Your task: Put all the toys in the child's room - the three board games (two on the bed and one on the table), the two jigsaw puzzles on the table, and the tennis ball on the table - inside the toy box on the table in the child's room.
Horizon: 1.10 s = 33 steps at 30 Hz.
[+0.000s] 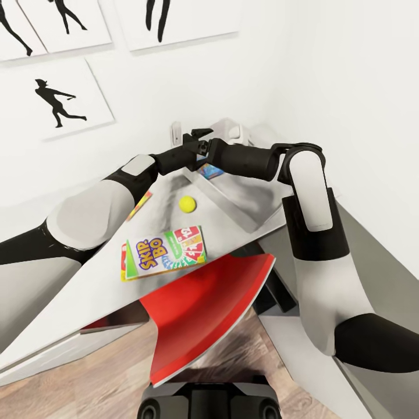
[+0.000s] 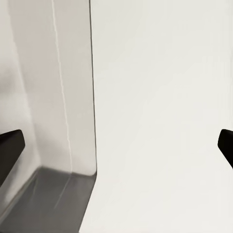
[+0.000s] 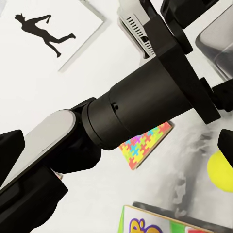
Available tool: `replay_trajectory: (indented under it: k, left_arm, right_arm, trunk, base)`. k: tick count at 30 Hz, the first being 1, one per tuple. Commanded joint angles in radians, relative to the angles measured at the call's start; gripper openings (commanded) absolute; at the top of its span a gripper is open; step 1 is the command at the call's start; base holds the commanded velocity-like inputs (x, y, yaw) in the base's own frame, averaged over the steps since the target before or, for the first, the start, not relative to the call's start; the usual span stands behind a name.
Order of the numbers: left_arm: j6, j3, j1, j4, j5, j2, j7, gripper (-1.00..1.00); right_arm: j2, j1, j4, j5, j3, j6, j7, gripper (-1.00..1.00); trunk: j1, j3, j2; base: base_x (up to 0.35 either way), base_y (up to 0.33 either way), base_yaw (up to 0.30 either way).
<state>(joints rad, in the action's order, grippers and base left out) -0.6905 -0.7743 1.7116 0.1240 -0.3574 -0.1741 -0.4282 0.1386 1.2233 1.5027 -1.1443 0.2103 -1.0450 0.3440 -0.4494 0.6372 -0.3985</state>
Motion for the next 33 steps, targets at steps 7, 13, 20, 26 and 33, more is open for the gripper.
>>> replay_trajectory:
  k: [7,13,20,26,33]
  left_arm:
    - [-0.006,0.000,0.000,0.002,-0.005,0.000,0.002,1.00]
    - [-0.006,0.000,0.000,0.002,-0.006,0.000,0.002,1.00]
    - [-0.006,-0.001,0.000,0.002,-0.006,0.000,0.002,1.00]
    - [-0.007,-0.001,0.000,0.002,-0.005,0.000,0.002,1.00]
    - [-0.007,-0.001,0.000,0.002,-0.005,0.000,0.002,1.00]
  right_arm:
    - [0.000,0.001,0.001,-0.009,0.000,-0.002,0.011,1.00]
    - [0.000,0.001,0.001,-0.009,0.000,-0.002,0.012,1.00]
    - [0.000,0.001,0.001,-0.009,0.001,-0.002,0.011,1.00]
    - [0.000,0.001,0.001,-0.009,0.001,-0.002,0.012,1.00]
    - [0.000,0.001,0.001,-0.009,0.001,-0.002,0.012,1.00]
  trunk:
    - [-0.001,-0.010,-0.001]
    - [-0.001,-0.020,-0.001]
    - [-0.001,-0.032,-0.001]
    - [-0.001,-0.042,-0.001]
    - [-0.001,-0.054,-0.001]
  base:
    - [0.000,0.000,0.000]
    - [0.000,0.000,0.000]
    - [0.000,0.000,0.000]
    - [0.000,0.000,0.000]
    - [-0.004,0.000,0.000]
